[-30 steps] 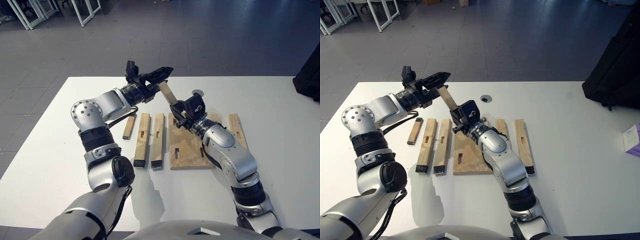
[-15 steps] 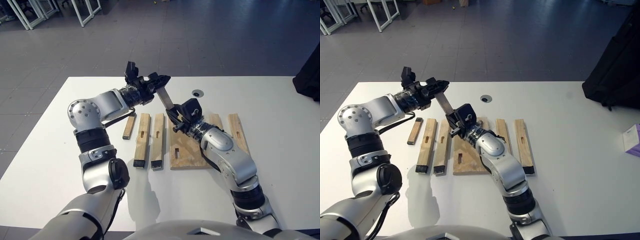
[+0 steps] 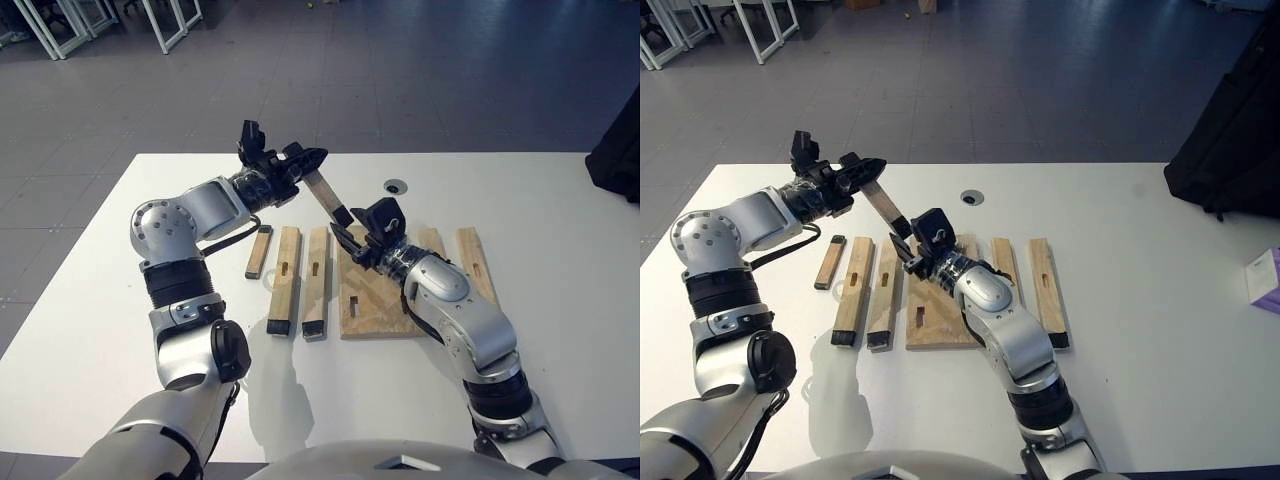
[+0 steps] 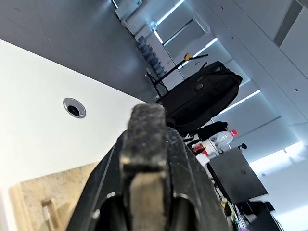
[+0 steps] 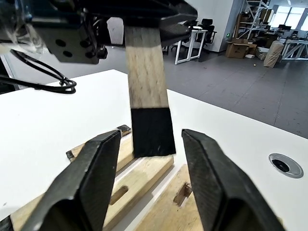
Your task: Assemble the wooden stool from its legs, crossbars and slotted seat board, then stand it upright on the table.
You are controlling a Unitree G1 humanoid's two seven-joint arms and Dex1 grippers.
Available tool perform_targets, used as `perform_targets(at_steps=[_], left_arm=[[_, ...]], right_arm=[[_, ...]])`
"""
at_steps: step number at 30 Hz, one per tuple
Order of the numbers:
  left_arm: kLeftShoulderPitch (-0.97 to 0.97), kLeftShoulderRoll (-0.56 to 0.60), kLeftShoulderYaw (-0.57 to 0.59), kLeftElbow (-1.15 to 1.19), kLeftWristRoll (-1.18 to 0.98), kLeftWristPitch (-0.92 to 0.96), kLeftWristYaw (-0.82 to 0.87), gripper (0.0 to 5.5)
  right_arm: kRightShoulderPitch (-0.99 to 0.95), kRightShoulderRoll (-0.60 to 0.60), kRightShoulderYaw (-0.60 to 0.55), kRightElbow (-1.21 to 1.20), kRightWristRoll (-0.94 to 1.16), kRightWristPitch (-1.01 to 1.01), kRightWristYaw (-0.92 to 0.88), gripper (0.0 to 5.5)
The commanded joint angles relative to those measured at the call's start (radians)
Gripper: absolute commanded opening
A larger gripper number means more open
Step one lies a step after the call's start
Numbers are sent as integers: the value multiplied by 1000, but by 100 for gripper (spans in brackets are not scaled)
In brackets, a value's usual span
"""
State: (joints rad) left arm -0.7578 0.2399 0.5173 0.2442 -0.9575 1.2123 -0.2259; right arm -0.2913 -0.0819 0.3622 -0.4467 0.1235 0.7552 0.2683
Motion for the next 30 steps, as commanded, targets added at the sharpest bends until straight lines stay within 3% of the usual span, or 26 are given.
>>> perform_targets(at_steps=[1, 3, 5, 8, 11, 16, 30], left_arm=[[-35, 103, 30, -30, 36, -48, 34, 43], [25, 126, 43, -160, 77, -89, 106, 43], [124, 77, 31, -331, 115, -128, 193, 43], [361, -13, -138, -610, 228, -154, 316, 43], [490, -59, -250, -717, 347, -238, 368, 43], [541, -96, -313, -719, 477, -394, 377, 43], [622, -130, -339, -630, 519, -459, 313, 43]], right_arm=[[34, -6, 23, -39, 20, 41, 14, 320], [58, 2, -2, -54, 15, 47, -13, 355], [77, 12, -36, -62, -8, 44, -65, 390], [104, 36, -98, -54, -57, 34, -170, 447], [116, 42, -127, -48, -84, 35, -218, 484], [128, 34, -137, -49, -94, 35, -225, 484], [136, 32, -123, -30, -97, 23, -213, 484]])
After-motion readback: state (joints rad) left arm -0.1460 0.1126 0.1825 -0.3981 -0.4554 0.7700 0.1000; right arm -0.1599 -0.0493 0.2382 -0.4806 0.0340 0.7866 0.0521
